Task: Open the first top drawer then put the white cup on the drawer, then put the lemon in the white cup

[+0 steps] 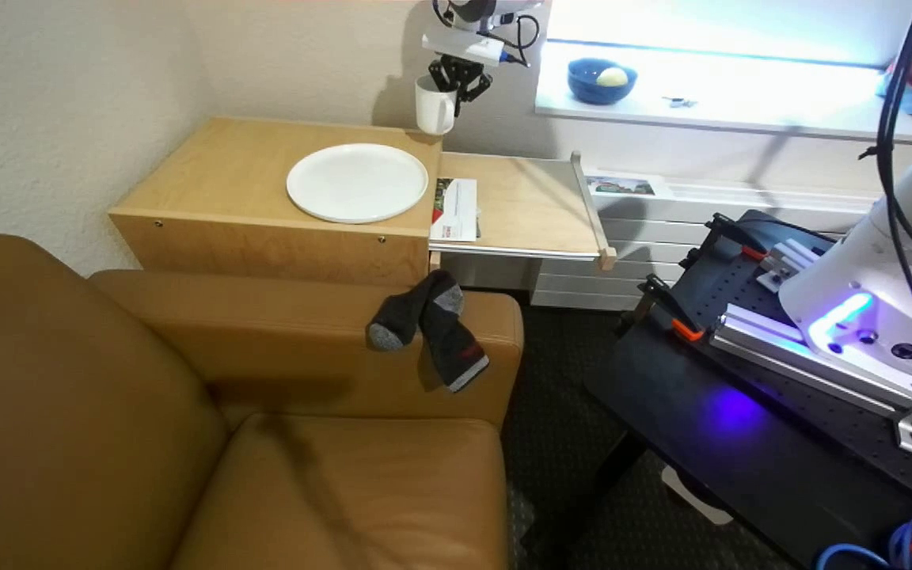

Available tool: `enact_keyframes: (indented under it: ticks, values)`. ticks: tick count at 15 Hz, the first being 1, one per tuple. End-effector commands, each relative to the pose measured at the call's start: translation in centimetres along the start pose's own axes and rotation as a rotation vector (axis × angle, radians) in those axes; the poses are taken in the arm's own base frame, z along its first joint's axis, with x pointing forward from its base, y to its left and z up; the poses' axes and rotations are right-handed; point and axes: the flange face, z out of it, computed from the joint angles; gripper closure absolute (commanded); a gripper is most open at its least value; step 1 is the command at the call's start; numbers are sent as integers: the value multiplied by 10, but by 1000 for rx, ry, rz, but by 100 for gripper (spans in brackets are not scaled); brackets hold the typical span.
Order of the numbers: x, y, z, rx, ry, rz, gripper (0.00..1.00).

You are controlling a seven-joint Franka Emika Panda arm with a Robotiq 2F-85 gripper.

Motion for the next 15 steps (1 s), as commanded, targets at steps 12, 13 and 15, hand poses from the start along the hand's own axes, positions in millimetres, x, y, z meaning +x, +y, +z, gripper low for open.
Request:
enact_keyframes:
  ticks: [12,13,15]
  values:
    - [-73,220,-39,-40,-148,-465,99]
    - [-76,232,-31,-25,-143,-451,99]
    - [-86,251,-18,14,-126,-423,99]
